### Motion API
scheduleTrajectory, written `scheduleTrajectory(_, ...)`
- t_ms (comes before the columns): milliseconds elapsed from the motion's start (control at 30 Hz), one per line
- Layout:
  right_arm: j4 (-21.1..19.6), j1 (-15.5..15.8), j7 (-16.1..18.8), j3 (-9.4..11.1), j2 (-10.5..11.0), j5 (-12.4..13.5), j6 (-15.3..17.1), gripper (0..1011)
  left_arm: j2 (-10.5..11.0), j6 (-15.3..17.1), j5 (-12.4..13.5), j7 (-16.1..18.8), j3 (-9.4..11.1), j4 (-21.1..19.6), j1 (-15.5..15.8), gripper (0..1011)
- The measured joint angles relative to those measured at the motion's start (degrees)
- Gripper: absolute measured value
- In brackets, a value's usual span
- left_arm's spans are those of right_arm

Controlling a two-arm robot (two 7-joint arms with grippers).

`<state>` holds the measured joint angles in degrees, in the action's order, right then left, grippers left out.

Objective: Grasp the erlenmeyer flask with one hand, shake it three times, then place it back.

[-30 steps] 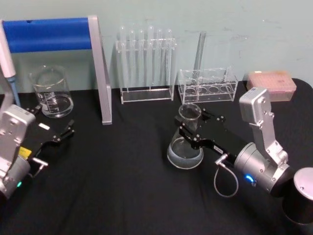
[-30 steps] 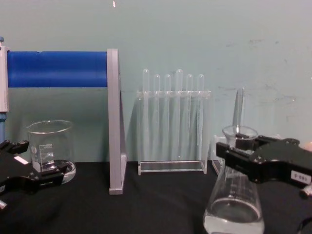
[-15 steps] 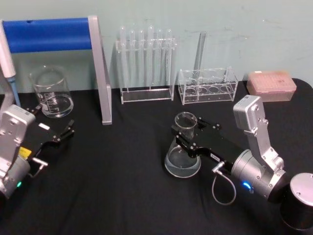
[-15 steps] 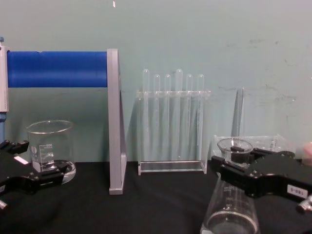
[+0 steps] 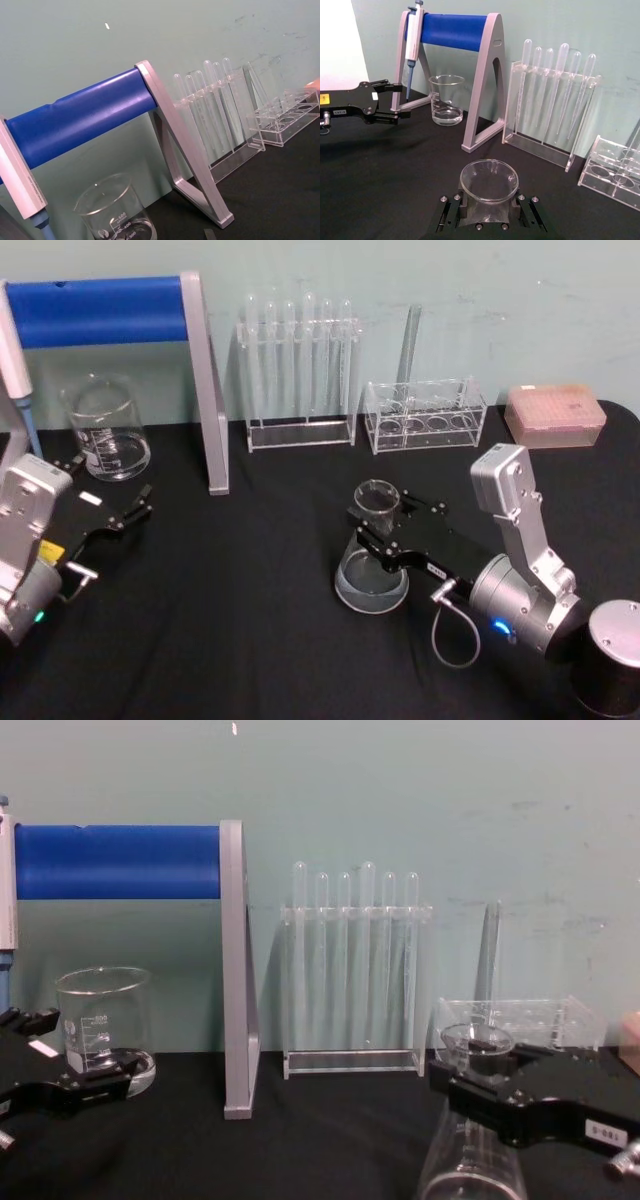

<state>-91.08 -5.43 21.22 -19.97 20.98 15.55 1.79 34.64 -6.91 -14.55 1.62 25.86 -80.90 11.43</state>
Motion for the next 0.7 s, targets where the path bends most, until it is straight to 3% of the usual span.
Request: scheduleTrajectory(700, 0.0, 0.4, -0.2, -0.1, 0.0, 0.1, 0.3, 450, 0.0, 0.0, 0.0, 0.0, 0.0, 0.0, 0.0, 1001)
